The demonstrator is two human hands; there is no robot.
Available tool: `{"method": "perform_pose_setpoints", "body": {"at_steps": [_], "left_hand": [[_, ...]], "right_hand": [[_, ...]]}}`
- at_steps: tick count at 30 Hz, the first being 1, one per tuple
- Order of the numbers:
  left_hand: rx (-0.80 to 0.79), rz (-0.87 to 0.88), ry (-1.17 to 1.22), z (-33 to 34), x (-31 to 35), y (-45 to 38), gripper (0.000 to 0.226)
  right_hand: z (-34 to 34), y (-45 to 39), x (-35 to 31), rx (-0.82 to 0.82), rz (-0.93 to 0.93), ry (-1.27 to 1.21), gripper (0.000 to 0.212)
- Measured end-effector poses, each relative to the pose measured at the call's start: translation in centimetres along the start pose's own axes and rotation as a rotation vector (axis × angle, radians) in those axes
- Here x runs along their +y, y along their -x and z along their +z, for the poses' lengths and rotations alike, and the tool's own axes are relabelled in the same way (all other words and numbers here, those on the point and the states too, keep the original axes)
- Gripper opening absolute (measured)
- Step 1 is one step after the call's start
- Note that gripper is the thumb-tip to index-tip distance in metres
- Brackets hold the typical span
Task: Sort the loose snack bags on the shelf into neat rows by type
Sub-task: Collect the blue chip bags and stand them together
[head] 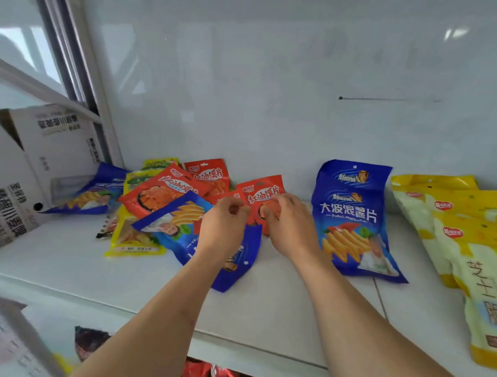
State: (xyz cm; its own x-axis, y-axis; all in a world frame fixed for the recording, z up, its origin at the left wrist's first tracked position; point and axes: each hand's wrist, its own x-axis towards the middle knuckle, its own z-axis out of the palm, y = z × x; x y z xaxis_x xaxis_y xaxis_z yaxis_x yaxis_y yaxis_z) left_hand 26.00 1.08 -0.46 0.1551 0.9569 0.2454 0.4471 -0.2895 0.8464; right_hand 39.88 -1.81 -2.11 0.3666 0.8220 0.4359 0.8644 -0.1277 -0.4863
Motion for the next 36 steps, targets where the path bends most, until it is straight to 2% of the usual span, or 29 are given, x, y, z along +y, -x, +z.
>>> {"method": "perform_pose_setpoints", "body": {"at_steps": [7,12,14,18,21,24,27,29,32,36], "left_hand": [[-0.013,0.12,-0.251,-6.3,-5.1,-5.5,0.034],[-0.349,0.196,-0.638,-8.1,-8.4,-7.6,0.031],[-0.383,0.256,-0.687,-8.5,-9.5,-7.6,0.036],[-0.322,0.246,-0.861,-9.3,-10.3,-7.5,0.05],[-0.256,0.16,-0.878,-10.3,-9.7,-6.8,0.058],[-0.21,0.117,-0.888,-11.0,-9.3,-6.5,0.062],[-0.234,0.208,-0.866,-11.0,-9.4,-6.6,0.06],[-0.339,0.272,-0.791,-10.8,-9.6,-6.9,0.051],[-0.489,0.247,-0.748,-10.6,-10.0,-7.7,0.049],[-0.525,0.223,-0.724,-10.8,-9.6,-8.1,0.048]], "right_hand": [[4.2,1.1,-5.8,-0.044,0.112,-0.022,0.043],[6.7,1.9,-7.8,-0.1,0.177,-0.001,0.048],[6.9,1.9,-8.3,-0.075,0.195,0.011,0.048],[7.1,2.0,-9.5,0.074,0.193,0.039,0.043],[7.4,3.4,-10.4,0.195,0.146,0.024,0.037],[7.1,5.3,-11.5,0.277,0.153,-0.104,0.032],[7.0,7.2,-12.5,0.221,0.166,-0.217,0.029],[6.9,7.9,-12.7,0.147,0.169,-0.221,0.027],[6.5,8.2,-12.3,0.079,0.173,-0.169,0.023],[6.6,9.1,-12.7,0.055,0.158,-0.11,0.031]]}}
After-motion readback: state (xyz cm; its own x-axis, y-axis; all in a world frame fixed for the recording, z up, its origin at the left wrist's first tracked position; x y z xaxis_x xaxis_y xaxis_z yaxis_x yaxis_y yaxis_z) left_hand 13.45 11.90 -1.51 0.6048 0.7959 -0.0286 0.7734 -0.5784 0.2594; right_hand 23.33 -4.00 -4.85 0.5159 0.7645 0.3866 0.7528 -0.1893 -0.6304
